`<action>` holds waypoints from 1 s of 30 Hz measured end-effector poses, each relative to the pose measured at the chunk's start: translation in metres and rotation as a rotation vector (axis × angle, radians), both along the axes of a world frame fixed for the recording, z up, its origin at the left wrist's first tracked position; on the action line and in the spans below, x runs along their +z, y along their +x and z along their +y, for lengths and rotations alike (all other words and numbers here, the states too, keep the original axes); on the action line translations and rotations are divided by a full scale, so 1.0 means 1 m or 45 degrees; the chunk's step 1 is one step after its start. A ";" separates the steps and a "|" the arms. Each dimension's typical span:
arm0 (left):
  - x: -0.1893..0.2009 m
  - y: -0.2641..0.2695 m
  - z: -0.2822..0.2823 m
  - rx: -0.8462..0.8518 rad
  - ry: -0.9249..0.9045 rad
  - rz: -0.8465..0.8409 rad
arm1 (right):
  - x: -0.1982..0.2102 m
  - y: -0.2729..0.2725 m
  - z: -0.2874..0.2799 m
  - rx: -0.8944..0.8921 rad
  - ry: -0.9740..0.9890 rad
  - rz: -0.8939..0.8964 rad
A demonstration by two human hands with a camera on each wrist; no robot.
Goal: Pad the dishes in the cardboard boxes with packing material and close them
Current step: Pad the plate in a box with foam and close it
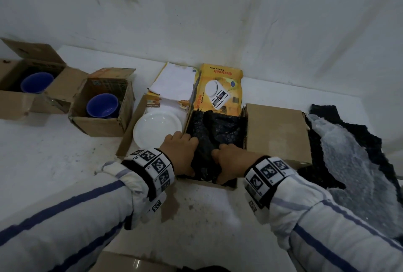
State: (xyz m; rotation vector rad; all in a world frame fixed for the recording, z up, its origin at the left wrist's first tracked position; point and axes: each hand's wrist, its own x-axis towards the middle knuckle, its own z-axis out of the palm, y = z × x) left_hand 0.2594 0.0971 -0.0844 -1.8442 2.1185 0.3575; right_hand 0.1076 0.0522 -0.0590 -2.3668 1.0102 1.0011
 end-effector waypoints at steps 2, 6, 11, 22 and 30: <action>0.003 0.002 -0.001 -0.001 0.058 0.027 | 0.016 0.001 -0.007 -0.092 0.150 0.039; 0.009 0.007 -0.008 0.048 0.257 0.142 | 0.033 -0.001 -0.014 -0.074 0.054 -0.011; 0.007 0.017 -0.014 0.017 0.307 0.259 | 0.020 -0.002 -0.003 -0.041 0.018 0.099; -0.001 0.009 -0.005 -0.103 0.107 -0.019 | -0.012 -0.008 0.012 -0.156 -0.238 0.067; 0.001 0.008 -0.001 -0.066 0.104 -0.002 | 0.007 0.002 0.001 -0.133 -0.002 0.075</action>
